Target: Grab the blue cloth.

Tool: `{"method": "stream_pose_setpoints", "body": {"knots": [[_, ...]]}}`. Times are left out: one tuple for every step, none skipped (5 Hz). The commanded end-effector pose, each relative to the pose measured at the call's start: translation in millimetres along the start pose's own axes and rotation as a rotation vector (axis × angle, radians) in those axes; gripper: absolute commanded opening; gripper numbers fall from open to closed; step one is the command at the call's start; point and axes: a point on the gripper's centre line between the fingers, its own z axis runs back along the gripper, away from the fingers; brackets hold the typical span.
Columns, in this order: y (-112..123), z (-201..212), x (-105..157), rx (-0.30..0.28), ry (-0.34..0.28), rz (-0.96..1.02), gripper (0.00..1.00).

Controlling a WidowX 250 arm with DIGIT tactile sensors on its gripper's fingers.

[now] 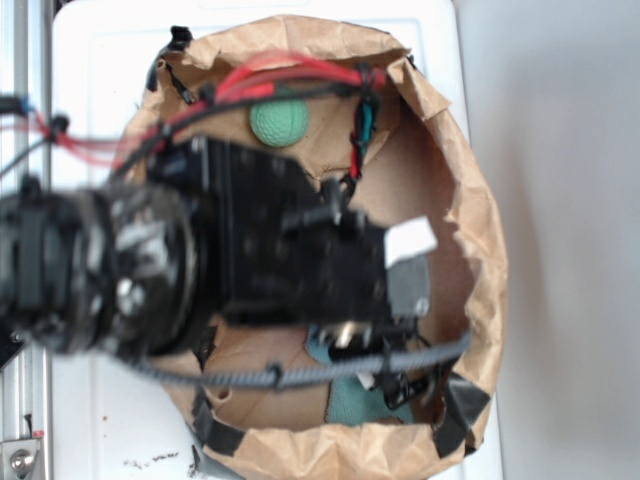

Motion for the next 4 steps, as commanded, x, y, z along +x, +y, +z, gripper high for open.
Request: {"method": "stream_pose_setpoints", "body": {"knots": [[-15, -15, 2, 0.041, -0.073, 0.007, 0.65], [-10, -18, 8, 0.067, -0.109, 0.051, 0.00], [-8, -13, 17, 0.064, -0.117, 0.069, 0.00], [-7, 0, 28, 0.041, -0.125, 0.090, 0.00]]}}
